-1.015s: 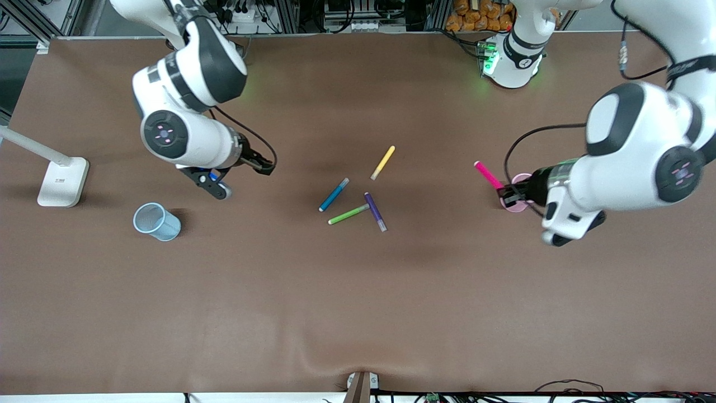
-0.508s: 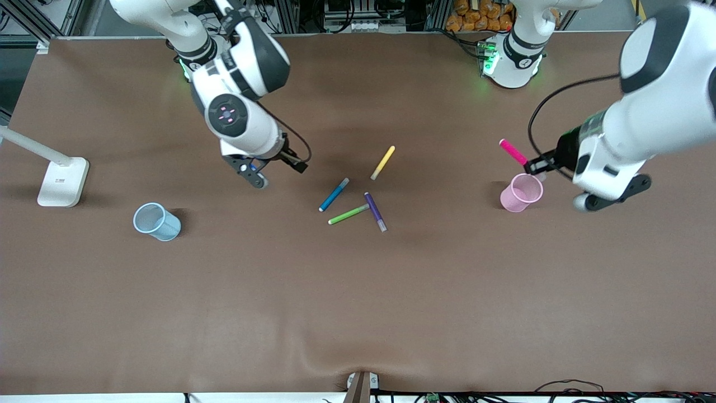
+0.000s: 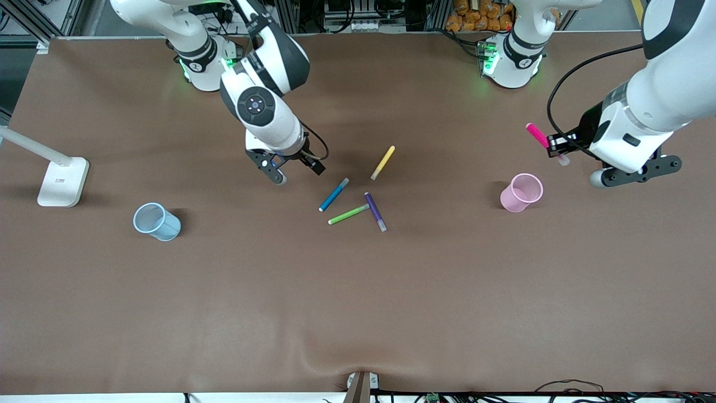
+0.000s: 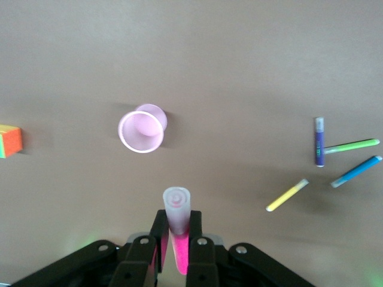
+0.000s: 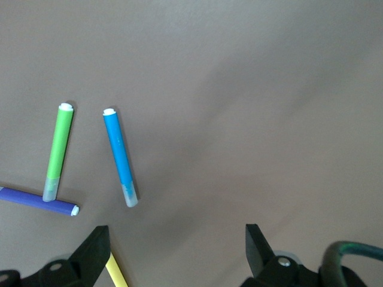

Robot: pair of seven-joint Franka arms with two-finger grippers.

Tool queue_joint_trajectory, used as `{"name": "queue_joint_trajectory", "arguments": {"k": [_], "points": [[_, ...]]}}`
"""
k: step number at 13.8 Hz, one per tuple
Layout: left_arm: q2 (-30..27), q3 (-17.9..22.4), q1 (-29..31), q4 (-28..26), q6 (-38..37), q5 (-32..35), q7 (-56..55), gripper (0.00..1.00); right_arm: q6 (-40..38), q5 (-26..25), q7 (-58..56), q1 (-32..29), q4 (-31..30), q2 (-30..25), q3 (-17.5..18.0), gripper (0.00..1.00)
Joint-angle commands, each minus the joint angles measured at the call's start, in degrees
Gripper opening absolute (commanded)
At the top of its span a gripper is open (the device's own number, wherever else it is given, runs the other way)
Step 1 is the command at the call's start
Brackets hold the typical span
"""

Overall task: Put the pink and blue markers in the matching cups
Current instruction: 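Carry the pink marker over the pink cup while the right gripper grasps blue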

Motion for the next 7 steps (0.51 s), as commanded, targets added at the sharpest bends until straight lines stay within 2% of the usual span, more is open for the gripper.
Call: {"name": "queue_joint_trajectory", "arguments": {"k": [1, 2, 7], "points": [[-1.90, 0.97, 0.49, 0.52, -1.87, 1.65, 2.69, 0.00, 4.82, 0.27, 3.95, 2.39, -1.33, 1.83, -0.59, 1.00], [-4.17, 0.97, 0.93, -0.70, -2.13, 1.65, 2.70, 0.00, 6.31, 0.18, 4.83, 3.00, -1.25, 2.71, -0.59, 1.00], [-6.56, 0.89, 2.60, -5.35, -1.01, 4.28, 3.22, 0.00, 13.44, -0.17, 9.13, 5.64, -0.63, 7.89, -0.85, 1.00]]}}
